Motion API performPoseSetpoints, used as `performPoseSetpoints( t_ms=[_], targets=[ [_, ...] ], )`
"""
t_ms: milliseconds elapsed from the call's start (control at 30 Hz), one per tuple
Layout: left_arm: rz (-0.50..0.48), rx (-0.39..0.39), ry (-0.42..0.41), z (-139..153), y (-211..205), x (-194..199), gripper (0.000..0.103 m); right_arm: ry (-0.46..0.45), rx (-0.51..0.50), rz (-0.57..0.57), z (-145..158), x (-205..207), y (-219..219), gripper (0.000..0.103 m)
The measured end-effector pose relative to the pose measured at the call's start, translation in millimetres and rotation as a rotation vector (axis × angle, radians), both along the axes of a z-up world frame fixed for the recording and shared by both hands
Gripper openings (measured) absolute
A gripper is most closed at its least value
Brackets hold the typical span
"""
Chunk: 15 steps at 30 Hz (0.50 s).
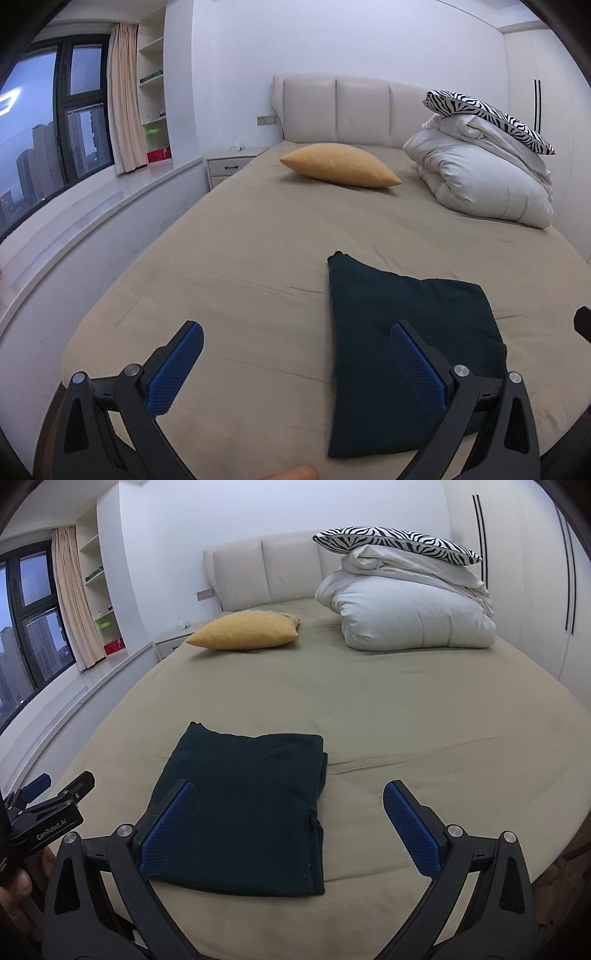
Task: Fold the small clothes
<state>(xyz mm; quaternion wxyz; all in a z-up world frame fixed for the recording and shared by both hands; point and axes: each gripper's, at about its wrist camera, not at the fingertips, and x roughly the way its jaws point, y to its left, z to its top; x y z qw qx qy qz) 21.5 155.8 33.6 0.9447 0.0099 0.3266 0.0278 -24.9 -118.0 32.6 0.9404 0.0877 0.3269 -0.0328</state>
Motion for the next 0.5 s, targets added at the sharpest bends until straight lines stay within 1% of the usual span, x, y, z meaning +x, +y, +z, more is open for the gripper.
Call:
performPoseSetpoints(
  t_ms=[67,133,233,333,500],
  targets=[
    [-0.007,-0.006,0.03,-6.6,-1.4,4.2,0.103,0.031,0.007,-0.004,-6.8,2.7,0.1,0.103],
    [-0.012,-0.002,0.058,-13.6,-3.1,7.1,0.103,0.081,0.003,-0.002,-17.4,9.1,0.3,0.103],
    [-0.027,-0.001,0.093,-23.5,-6.9,8.2,0.103,0.161,-0.031,-0.012,-32.3,17.7,2.1,0.103],
    [-0.046,0.003,0.124,-34.2,-12.3,9.2,0.103,0.236,-0.021,-0.011,-51.7,25.1,-0.4,0.103],
    [-0.056,-0.001,0.174,-52.3,-16.9,11.3,0.103,0.277,-0.016,-0.004,-67.3,28.9,-0.5,0.103]
  ],
)
